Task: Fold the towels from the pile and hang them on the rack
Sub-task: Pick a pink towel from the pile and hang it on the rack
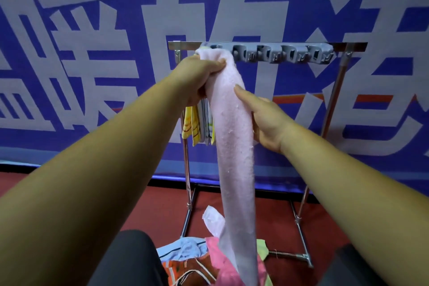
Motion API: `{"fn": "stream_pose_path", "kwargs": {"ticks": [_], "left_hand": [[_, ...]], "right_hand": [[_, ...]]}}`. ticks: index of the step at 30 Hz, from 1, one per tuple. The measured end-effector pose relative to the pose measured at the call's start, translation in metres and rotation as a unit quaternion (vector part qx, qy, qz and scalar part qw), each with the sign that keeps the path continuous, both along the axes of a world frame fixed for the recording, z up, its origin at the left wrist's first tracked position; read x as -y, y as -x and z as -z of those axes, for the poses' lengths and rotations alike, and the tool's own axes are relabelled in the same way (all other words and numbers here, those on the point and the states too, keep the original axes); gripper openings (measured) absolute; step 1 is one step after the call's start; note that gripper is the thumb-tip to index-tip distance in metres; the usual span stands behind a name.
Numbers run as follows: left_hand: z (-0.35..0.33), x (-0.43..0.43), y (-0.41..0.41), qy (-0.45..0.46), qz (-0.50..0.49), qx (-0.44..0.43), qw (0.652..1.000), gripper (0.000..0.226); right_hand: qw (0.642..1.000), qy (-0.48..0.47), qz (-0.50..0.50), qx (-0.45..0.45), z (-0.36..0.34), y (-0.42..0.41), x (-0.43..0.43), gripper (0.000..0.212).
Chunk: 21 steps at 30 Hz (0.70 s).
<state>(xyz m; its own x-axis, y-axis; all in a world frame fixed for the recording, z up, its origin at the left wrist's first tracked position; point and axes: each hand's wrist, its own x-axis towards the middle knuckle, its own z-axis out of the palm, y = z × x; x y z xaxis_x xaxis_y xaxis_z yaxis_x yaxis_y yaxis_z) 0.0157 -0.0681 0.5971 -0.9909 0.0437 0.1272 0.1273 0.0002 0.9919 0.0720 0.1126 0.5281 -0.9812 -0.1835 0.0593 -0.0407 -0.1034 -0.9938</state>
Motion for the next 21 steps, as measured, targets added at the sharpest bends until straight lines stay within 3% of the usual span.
{"fn": "stream_pose_path", "kwargs": {"ticks": [3, 8, 13, 18, 21], "left_hand": [[0.003, -0.004, 0.008, 0.013, -0.014, -0.001, 1.000, 0.060], [0.012, -0.015, 0.021, 0.035, -0.008, -0.005, 0.999, 0.062], [0.016, -0.023, 0.029, 0.062, -0.012, -0.012, 0.998, 0.059], [0.028, -0.033, 0.034, 0.099, -0.003, 0.016, 0.995, 0.079], [0.039, -0.036, 0.032, 0.146, 0.043, 0.079, 0.985, 0.071]], "right_hand": [[1.000, 0.011, 0.000, -0.011, 0.008, 0.005, -0.008, 0.028], [0.999, 0.011, 0.027, -0.017, 0.028, 0.019, -0.022, 0.036], [0.999, -0.036, 0.018, -0.011, 0.049, 0.029, -0.031, 0.025], [1.000, 0.016, 0.021, 0.009, 0.059, 0.037, -0.029, 0.027], [0.995, 0.086, 0.040, 0.027, 0.064, 0.043, -0.026, 0.026]]}}
